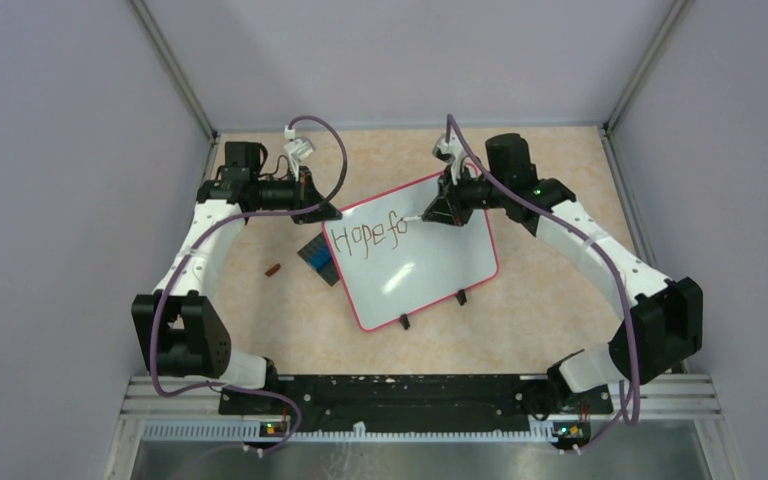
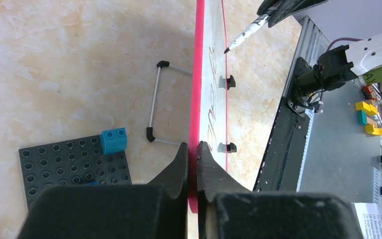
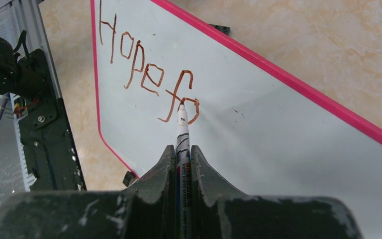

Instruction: Write a sentence on the whiteboard

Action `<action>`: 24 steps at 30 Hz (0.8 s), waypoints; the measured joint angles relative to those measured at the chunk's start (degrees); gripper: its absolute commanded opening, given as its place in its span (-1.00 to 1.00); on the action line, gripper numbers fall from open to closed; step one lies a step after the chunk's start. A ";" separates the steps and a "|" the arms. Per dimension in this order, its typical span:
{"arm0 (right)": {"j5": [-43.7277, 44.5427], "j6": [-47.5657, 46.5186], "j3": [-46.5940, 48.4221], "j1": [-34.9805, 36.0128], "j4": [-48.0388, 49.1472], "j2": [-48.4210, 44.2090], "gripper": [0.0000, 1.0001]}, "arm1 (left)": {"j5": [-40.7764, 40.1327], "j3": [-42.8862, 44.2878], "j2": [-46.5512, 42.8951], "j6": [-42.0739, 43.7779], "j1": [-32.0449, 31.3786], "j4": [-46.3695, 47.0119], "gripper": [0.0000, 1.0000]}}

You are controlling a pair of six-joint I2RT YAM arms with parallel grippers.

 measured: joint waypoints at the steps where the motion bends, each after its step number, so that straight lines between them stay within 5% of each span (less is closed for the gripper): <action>1: -0.39 -0.17 -0.02 0.00 -0.28 -0.26 -1.00 | 0.00 0.00 0.00 0.00 0.00 0.00 -1.00; 24: -1.57 -2.03 -1.20 -0.98 -2.16 -1.73 -1.00 | 0.13 0.00 0.00 0.04 0.00 -0.04 -1.00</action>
